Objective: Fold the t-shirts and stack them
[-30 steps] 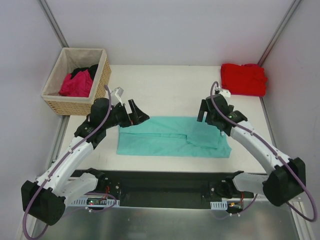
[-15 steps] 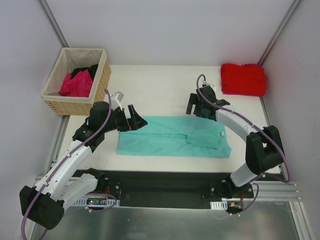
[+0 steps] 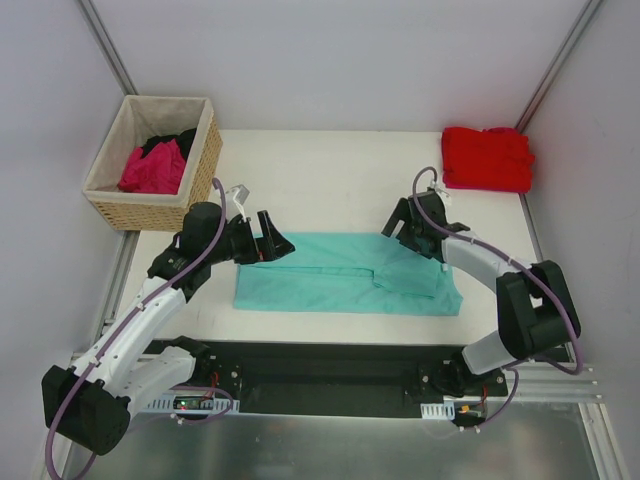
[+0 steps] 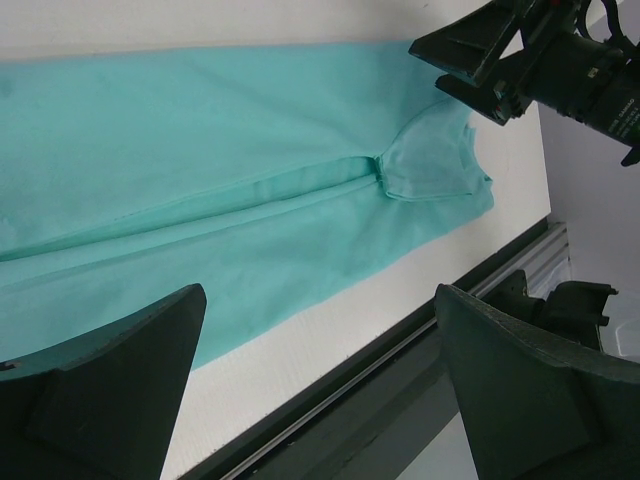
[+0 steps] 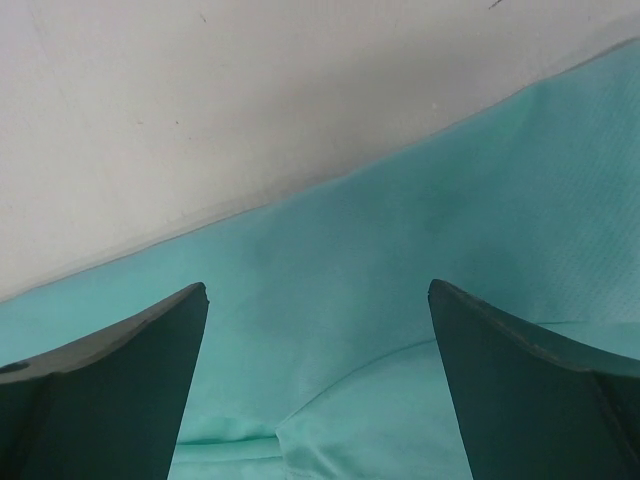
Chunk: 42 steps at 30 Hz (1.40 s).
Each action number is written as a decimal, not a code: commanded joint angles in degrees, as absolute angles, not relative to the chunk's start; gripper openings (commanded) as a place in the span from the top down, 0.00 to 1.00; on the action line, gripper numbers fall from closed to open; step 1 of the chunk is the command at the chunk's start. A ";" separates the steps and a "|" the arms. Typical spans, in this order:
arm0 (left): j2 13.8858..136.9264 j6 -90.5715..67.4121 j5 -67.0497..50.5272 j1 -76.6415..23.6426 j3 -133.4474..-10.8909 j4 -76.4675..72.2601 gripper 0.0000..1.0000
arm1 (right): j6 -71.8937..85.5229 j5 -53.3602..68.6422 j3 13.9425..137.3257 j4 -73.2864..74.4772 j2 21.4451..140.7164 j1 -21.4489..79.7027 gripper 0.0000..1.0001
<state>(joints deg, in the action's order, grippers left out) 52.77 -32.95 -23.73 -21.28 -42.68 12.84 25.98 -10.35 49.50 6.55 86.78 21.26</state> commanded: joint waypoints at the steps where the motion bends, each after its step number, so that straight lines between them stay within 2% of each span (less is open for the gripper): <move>1: 52.47 -31.55 -25.40 -20.74 -43.51 12.30 0.01 | 32.60 -10.11 45.36 -3.59 81.39 20.74 0.03; 9: 52.03 -31.38 -26.01 -20.65 -43.16 12.30 0.01 | 41.21 -2.99 35.87 -26.44 77.17 16.97 0.03; 14: 51.59 -31.38 -26.28 -20.57 -43.15 12.30 0.01 | 53.16 -0.88 27.52 -42.32 80.15 14.33 0.03; 18: 51.42 -31.29 -26.46 -20.48 -43.07 12.30 0.01 | 57.39 -2.02 25.49 -47.01 82.88 14.33 0.03; 35: 52.64 -31.11 -26.37 -20.30 -43.94 12.30 0.01 | 53.44 -8.44 26.46 -33.76 75.59 15.91 0.03; 42: 52.82 -30.94 -26.19 -20.30 -44.03 12.30 0.01 | 53.70 -8.88 26.28 -33.22 76.73 15.82 0.03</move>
